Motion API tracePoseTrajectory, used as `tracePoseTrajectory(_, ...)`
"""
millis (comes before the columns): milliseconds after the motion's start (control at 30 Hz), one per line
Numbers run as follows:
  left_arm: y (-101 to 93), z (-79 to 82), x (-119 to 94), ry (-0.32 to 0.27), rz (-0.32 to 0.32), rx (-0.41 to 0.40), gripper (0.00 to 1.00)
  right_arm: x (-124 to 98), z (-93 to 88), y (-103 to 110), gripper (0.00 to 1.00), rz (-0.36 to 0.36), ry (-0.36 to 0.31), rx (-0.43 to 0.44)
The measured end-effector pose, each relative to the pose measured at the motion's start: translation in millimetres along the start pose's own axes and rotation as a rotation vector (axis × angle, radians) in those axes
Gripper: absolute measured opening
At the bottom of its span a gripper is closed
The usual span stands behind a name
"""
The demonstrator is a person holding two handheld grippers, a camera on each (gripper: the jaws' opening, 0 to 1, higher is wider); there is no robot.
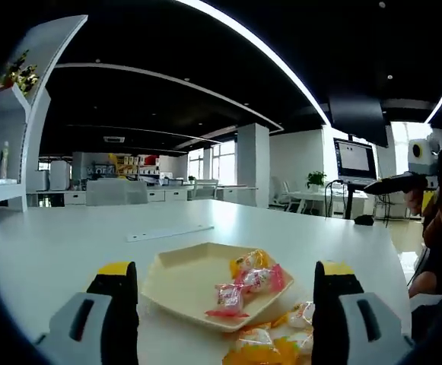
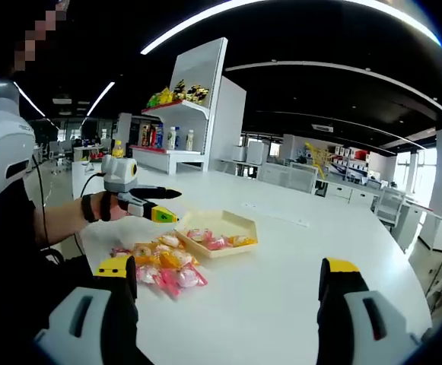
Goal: Pick up the marshmallows scattered on the table and place them into the bowl on the table
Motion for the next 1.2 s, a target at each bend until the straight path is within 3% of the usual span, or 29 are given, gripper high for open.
tracePoseTrajectory(167, -4.7, 4.7, -22.9, 0.009, 0.005, 0.036, 0.95, 2.2, 1.3, 3.3, 0.97, 0.015, -0.007, -0.001)
tracePoseTrajectory(333, -3.0, -5.0, -45.7, 0.095, 0.015, 0.070, 0.95, 3.1, -1.7, 1.9, 0.97, 0.013, -0.009, 0.007)
tracePoseTrajectory(433, -2.3, -13.7, -74.7, 0.141, -0.001, 0.099, 0.95, 4.1, -3.7, 7.0, 0.97, 0.033, -0.014, 0.016)
tracePoseTrajectory(600, 8.1, -5.6, -107.3, 0.134, 0.016, 0.071, 0.91, 8.3, -10.3, 10.2, 0.97, 0.053, -0.003, 0.017)
tracePoseTrajectory(700, 16.9, -7.7, -122.6, 0.200, 0.051, 0.143, 0.89, 9.7, -9.9, 11.3, 0.97, 0.063, -0.006, 0.022)
tracePoseTrajectory(967, 6.6, 8.5, -140.2, 0.173, 0.041, 0.151, 0.95, 9.7, -8.3, 13.1, 0.97, 0.076, -0.015, 0.018)
tracePoseTrajectory(1200, -0.9, 13.6, -142.4, 0.187, 0.015, 0.071, 0.95, 7.5, -6.0, 12.8, 0.97, 0.073, -0.019, 0.014)
Point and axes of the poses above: the point that each gripper's makers call its tool centre point, and the gripper's own axes: x roughly forward along the fingers, y roughly to its left, z roughly out of its top, the point moved 3 cm from there along -x, roughly backward along the fingers, and after that the axes turned 11 degrees about -x, right-handed, at the moved point
